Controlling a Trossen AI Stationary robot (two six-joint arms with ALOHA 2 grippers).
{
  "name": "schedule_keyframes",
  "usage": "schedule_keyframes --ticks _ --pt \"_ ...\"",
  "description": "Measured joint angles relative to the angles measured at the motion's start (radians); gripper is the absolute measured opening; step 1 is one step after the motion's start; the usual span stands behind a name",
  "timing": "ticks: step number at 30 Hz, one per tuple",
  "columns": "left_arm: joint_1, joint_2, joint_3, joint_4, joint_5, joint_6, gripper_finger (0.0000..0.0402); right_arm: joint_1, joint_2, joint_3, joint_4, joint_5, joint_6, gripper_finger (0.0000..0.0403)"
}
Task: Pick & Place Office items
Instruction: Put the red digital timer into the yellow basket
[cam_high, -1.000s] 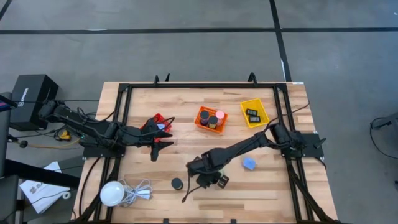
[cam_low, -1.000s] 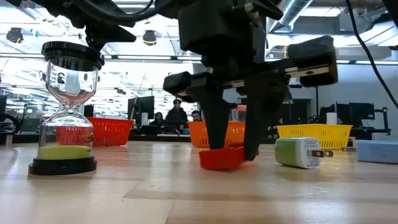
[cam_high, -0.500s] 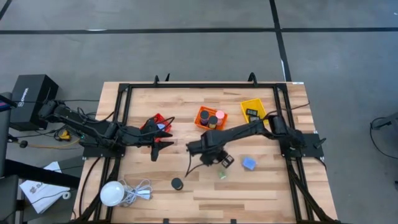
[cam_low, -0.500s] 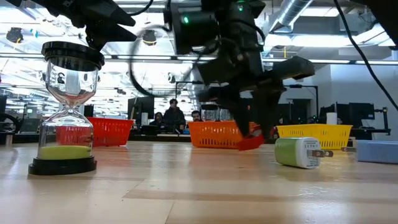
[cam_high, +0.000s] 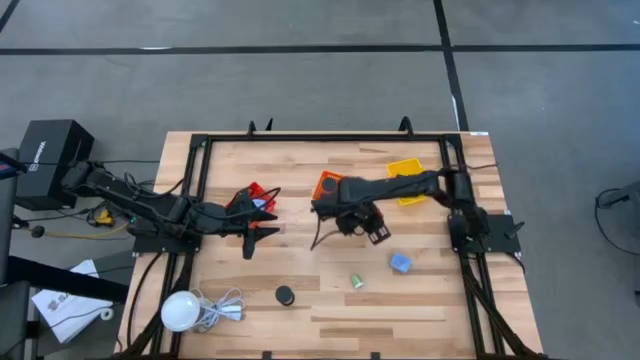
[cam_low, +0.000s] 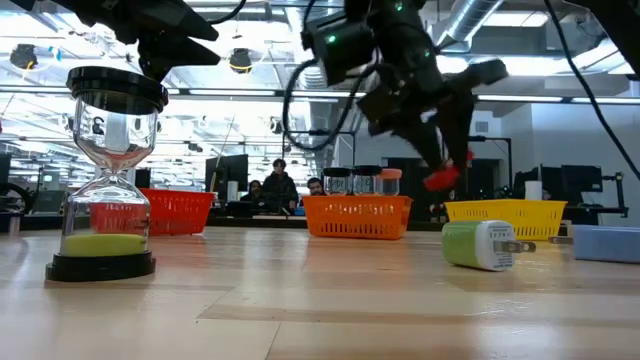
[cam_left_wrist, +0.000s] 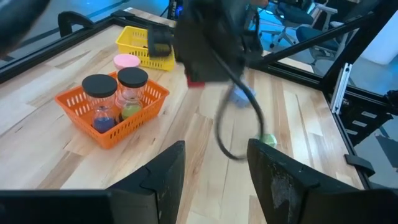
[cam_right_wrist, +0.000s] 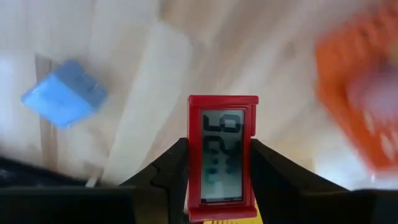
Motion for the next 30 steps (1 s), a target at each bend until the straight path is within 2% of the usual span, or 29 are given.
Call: schedule_keyframes --ticks 7,15,19,24,30 --pt "0.0 0.0 0.0 0.004 0.0 -0.023 0.0168 -0.079 -0.139 -0.093 -0.009 0.006 0.077 0.0127" --pt "0.0 0.0 0.0 0.002 0.0 -0.023 0.0168 -0.183 -0.343 -0.359 0.081 0.032 0.134 0.0139" --pt "0.0 0.0 0.0 0.002 0.0 -0.023 0.0168 -0.249 -0.433 -0.477 0.127 0.088 0.126 0.0134" --pt "0.0 0.0 0.0 0.003 0.0 -0.024 0.0168 -0.342 -0.515 -0.56 0.207 0.106 0.126 0.0133" --pt "0.0 0.0 0.0 0.003 0.0 -0.047 0.0168 -0.416 -0.543 -0.646 0.347 0.106 0.126 0.0141"
